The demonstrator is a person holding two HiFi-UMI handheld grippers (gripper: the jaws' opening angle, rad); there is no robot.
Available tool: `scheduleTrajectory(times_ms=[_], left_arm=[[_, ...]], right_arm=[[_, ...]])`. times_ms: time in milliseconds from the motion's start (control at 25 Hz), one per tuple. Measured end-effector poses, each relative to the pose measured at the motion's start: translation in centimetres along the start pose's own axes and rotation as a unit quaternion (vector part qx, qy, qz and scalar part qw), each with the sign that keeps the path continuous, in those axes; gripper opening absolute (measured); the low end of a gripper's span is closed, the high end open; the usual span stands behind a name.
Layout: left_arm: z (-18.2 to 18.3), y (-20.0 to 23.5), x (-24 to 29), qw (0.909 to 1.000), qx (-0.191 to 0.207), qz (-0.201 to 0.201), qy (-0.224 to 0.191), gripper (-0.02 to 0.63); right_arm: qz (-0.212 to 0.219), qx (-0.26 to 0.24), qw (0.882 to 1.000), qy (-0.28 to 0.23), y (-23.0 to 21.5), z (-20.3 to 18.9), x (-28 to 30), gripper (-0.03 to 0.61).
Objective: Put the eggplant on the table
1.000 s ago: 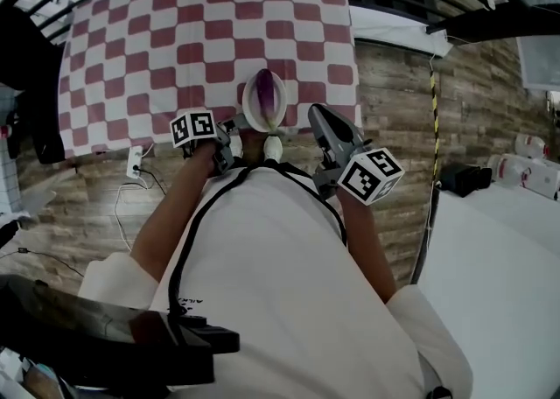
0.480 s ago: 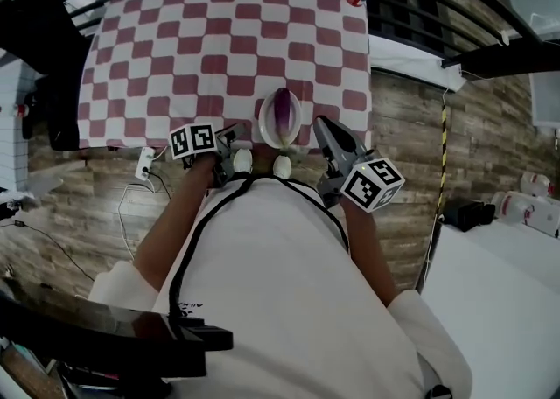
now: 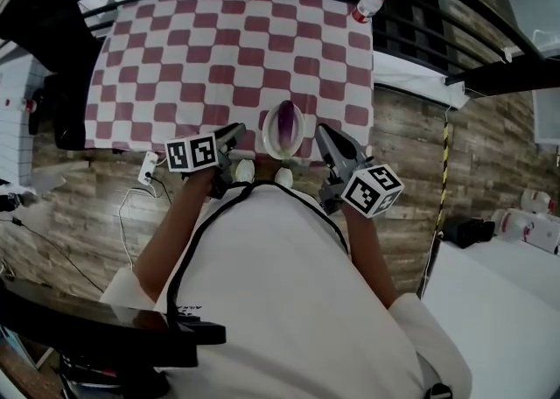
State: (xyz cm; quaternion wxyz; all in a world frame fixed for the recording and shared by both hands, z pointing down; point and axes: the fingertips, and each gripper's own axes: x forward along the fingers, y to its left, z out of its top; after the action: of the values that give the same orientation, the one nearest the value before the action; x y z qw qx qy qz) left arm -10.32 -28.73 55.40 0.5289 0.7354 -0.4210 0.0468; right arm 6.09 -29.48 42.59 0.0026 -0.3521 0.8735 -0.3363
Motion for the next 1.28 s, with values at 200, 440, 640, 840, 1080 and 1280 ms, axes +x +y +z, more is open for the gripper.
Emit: scheduleTrajectory(times_ms=[200, 440, 640, 840, 1080, 1280], left_arm=[[2.1, -3.6, -1.5, 0.9981, 0.051, -0.022, -0.027, 0.078], [4.8, -7.2, -2.9, 0.9907, 0.118, -0.033, -0.059, 0.066], [7.1, -9.8, -4.1, 0.9822, 0.156, -0.040, -0.097, 0.040], [8.4, -10.7, -4.9, 0.9714, 0.201, -0.027, -0.123, 0.008], [8.2, -10.6, -4.7, 0.9674, 0.219, -0.030, -0.124, 0.008], [8.0, -10.4, -4.6, 0.9674, 0.221, -0.033, -0.119, 0.008]], right_arm=[[0.000, -0.009, 1.000, -0.004, -0.1, 0.7, -0.6, 0.008], [-0.002, -0.020, 1.000, -0.012, -0.1, 1.6, -1.1, 0.008], [-0.001, -0.025, 0.999, -0.025, 0.3, 2.8, -1.5, 0.008], [0.006, -0.043, 0.998, -0.039, 1.3, 3.9, -1.8, 0.008], [0.001, -0.055, 0.998, -0.041, 1.4, 3.8, -2.0, 0.008], [-0.006, -0.057, 0.998, -0.038, 1.4, 3.5, -1.9, 0.006]])
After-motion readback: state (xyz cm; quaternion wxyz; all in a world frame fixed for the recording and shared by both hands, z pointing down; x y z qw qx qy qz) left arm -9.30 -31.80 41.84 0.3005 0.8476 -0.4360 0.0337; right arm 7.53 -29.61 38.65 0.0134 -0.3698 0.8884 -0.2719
